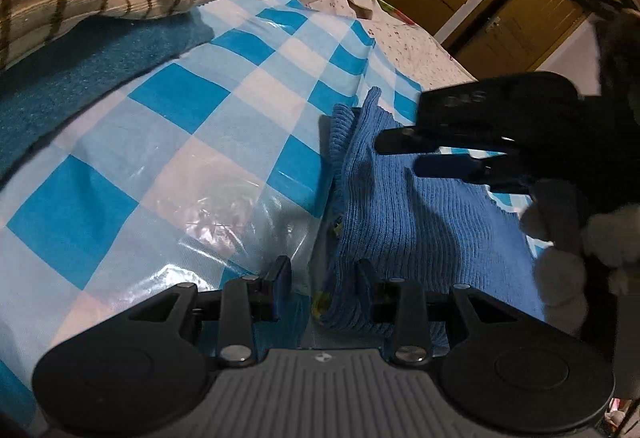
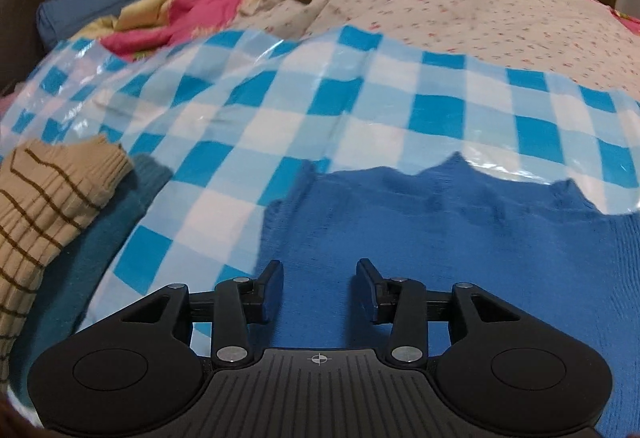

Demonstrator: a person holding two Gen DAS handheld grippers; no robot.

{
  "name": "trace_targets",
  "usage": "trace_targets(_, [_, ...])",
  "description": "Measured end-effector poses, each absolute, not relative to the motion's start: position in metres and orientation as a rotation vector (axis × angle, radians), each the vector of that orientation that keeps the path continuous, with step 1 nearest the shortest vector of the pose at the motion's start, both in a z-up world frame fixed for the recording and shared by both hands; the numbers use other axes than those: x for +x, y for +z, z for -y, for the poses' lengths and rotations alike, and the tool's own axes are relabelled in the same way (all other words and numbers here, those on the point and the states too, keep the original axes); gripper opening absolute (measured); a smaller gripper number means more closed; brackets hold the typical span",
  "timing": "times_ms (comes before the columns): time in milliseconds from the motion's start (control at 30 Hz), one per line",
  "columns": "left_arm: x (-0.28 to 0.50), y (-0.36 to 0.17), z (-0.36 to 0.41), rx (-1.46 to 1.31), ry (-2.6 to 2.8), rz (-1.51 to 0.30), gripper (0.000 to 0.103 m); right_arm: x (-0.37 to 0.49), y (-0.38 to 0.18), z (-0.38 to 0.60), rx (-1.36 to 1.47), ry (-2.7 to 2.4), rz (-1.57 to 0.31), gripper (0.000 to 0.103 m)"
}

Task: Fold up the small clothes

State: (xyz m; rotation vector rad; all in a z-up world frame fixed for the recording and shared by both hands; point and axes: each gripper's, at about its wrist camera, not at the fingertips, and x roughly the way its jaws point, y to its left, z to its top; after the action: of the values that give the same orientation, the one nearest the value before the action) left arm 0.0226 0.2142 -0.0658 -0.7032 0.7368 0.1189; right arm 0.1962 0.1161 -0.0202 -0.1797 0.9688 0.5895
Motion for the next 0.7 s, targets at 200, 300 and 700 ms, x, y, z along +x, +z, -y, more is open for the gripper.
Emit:
trace_targets(200, [0.023, -0.068, -0.223, -0.739, 0.091, -0.743, 0.046, 0.194, -0.032, -0.139, -0.253, 0.549, -0.982, 0.046])
trace_targets(300, [0.023, -0.068, -0.224, -0.740, 0.085, -0.745, 0.046, 0.192, -0.032, -0.146, -0.260, 0.538, -0.975, 0.048])
trace_targets(700, [0.024, -0.066, -0.219, -0.693, 0.073, -0.763, 0.047, 0.186, -0.043, -0.164, -0.323, 0.512, -0.970, 0.055])
